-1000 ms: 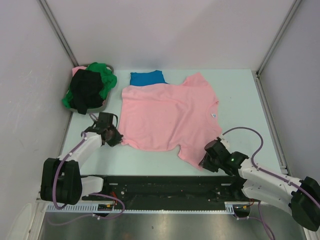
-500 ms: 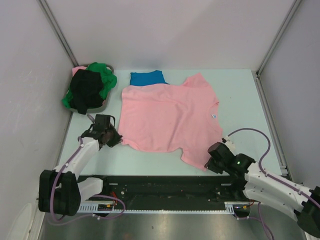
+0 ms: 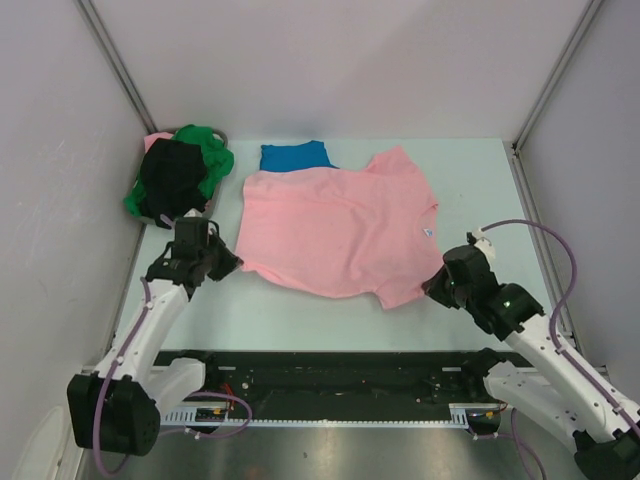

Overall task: Fold and stack the t-shirts
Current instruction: Fold the tshirt

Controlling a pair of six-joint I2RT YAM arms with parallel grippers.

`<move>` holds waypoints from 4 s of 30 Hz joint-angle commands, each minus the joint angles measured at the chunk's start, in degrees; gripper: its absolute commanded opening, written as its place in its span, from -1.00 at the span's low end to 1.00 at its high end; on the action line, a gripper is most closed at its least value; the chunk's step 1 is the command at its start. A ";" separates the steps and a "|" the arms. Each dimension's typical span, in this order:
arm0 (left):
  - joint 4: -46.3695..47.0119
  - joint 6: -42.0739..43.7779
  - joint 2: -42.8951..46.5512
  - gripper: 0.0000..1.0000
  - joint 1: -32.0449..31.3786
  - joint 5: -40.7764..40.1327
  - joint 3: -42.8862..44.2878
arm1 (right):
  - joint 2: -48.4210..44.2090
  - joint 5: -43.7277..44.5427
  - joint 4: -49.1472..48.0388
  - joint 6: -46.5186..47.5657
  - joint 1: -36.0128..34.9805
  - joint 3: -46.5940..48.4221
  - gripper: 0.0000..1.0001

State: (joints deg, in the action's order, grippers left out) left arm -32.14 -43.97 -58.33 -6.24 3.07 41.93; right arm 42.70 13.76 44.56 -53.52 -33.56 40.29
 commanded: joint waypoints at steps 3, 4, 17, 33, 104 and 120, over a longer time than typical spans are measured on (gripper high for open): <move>-5.64 0.99 9.52 -1.00 0.62 0.97 1.14 | -4.99 -1.10 6.24 3.51 1.22 3.74 -1.00; -6.17 0.81 10.50 -1.00 0.53 1.06 0.79 | -6.47 -1.02 6.85 3.42 1.22 3.74 -1.00; -9.26 -0.51 18.96 -1.00 0.44 0.62 -4.40 | -13.61 -1.19 11.70 2.27 -0.10 4.97 -1.00; 3.13 -1.30 -3.45 -1.00 1.31 -0.70 1.39 | 8.80 -12.43 -14.14 13.08 8.67 6.11 -1.00; 12.72 -4.38 -17.37 0.99 8.70 -0.96 5.45 | 49.52 -13.77 -33.51 19.57 19.85 33.98 0.99; 13.94 -11.49 2.44 0.68 3.60 1.59 -16.79 | 15.41 -7.87 -21.70 13.97 17.65 5.17 0.99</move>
State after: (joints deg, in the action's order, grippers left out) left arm -22.57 -51.68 -55.07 -2.46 4.56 26.55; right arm 62.59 5.06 22.55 -37.52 -14.90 50.02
